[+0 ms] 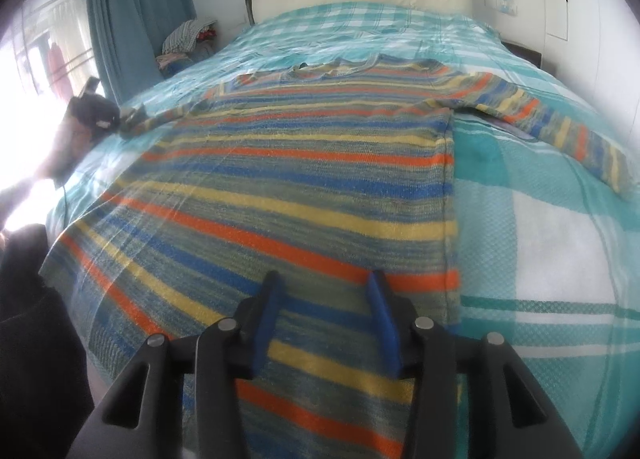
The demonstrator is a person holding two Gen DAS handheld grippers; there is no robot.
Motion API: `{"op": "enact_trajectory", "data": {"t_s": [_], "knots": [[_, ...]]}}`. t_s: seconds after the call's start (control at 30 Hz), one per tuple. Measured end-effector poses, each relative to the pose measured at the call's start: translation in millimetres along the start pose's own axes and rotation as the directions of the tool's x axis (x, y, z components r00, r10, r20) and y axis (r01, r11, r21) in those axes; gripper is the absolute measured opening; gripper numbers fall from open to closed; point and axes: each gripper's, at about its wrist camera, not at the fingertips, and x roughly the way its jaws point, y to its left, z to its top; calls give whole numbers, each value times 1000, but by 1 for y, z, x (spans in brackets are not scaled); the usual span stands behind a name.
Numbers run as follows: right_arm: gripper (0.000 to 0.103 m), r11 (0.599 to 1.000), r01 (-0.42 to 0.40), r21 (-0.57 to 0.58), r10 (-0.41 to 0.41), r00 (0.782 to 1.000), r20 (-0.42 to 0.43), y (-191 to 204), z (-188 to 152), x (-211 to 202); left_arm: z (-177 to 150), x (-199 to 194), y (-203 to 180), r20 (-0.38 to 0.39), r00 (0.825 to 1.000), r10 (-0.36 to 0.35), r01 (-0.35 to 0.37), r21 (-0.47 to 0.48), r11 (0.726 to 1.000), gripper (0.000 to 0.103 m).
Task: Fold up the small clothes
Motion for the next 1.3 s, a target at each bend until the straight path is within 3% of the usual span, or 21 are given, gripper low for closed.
{"op": "enact_trajectory", "data": {"t_s": [0.2, 0.27, 0.4, 0.5, 0.6, 0.67, 0.73, 0.8, 0.87, 0.93, 1.0, 1.07, 1.17, 1.23, 1.3], "knots": [[46, 1000, 12, -7, -12, 1000, 9, 2, -1, 1, 1, -6, 23, 18, 996, -90, 92, -142, 986, 4], [46, 1000, 12, -7, -12, 1000, 10, 2, -1, 1, 6, -15, 40, 44, 998, -51, 58, -181, 982, 4], [46, 1000, 13, -4, -13, 1000, 13, 3, -1, 1, 12, -19, 59, 48, 999, -13, 22, -197, 980, 4], [47, 1000, 12, -5, -12, 1000, 13, 3, -1, 2, 10, -36, 59, 97, 995, -36, 55, -205, 977, 4], [49, 1000, 15, -9, -15, 1000, 15, 3, -2, 2, 12, -42, 35, 134, 987, -86, 106, -146, 984, 7], [49, 1000, 17, -11, -16, 1000, 14, 3, -1, 2, 12, -38, 10, 111, 985, -131, 140, -79, 987, 37], [49, 1000, 17, -13, -17, 1000, 13, 3, -1, 2, 6, -30, -14, 90, 988, -126, 127, -5, 992, 58], [49, 1000, 18, -12, -18, 1000, 13, 4, -1, 2, 2, -14, -25, 47, 995, -89, 87, 38, 995, 61], [49, 1000, 18, -14, -18, 1000, 14, 4, -1, 2, -6, 3, -20, -8, 1000, -25, 26, 27, 999, 53], [49, 1000, 16, -13, -16, 1000, 13, 3, -1, 2, -13, 0, -15, 13, 1000, -8, 7, 30, 1000, 51], [49, 1000, 15, -15, -15, 1000, 11, 4, -1, 2, -19, -13, -19, 22, 998, 55, -56, 62, 996, 52], [49, 1000, 10, -8, -10, 1000, 3, 3, 2, -4, -29, -36, -32, 54, 995, 80, -86, 111, 990, 67], [55, 999, -7, 51, 5, 998, 56, -10, 12, -27, -54, -74, -62, 88, 996, -9, -10, 215, 977, 84], [65, 996, 16, 90, -24, 996, 91, -24, 21, -43, -76, -95, -85, 84, 993, -84, 57, 287, 956, 90], [68, 993, 57, 108, -69, 991, 111, -39, 33, -53, -98, -108, -108, 69, 985, -160, 127, 340, 932, 94]]}}
